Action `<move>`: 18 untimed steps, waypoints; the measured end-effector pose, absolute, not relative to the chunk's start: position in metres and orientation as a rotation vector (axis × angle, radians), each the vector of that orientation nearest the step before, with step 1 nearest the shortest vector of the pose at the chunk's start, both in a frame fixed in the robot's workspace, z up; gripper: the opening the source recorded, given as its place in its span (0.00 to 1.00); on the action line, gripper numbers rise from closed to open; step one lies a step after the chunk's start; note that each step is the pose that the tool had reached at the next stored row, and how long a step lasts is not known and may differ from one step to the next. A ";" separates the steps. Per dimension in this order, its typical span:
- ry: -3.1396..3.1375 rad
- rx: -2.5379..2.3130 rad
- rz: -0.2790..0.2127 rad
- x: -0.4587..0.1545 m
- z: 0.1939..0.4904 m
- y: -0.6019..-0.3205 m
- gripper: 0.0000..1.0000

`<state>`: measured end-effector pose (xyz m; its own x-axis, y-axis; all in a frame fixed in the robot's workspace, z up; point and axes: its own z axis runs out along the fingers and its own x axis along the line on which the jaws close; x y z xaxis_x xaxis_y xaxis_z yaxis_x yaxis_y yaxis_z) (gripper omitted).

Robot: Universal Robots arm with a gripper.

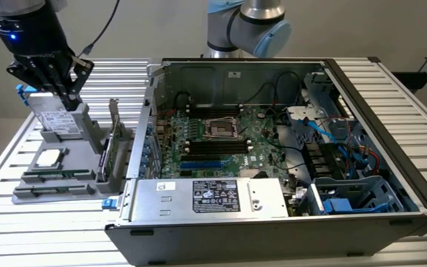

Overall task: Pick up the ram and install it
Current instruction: 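Reach for the ram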

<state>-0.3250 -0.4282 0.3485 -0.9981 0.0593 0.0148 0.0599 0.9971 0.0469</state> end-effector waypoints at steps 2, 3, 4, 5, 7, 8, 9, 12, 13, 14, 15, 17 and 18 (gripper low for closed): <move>-3.122 -0.093 -0.074 -0.327 0.346 -0.434 0.10; -3.118 -0.093 -0.073 -0.327 0.345 -0.437 0.10; -3.114 -0.093 -0.073 -0.328 0.344 -0.440 0.10; -3.110 -0.093 -0.073 -0.329 0.342 -0.442 0.10; -3.100 -0.093 -0.072 -0.331 0.340 -0.446 0.10; -3.095 -0.093 -0.072 -0.332 0.339 -0.448 0.10; -3.090 -0.093 -0.071 -0.333 0.337 -0.450 0.10; -3.076 -0.093 -0.071 -0.336 0.333 -0.456 0.10; -3.073 -0.093 -0.070 -0.337 0.331 -0.457 0.10; -3.071 -0.092 -0.070 -0.338 0.330 -0.459 0.10; -3.070 -0.091 -0.070 -0.339 0.329 -0.460 0.10; -3.068 -0.089 -0.070 -0.341 0.327 -0.463 0.10; -3.067 -0.087 -0.070 -0.341 0.326 -0.464 0.10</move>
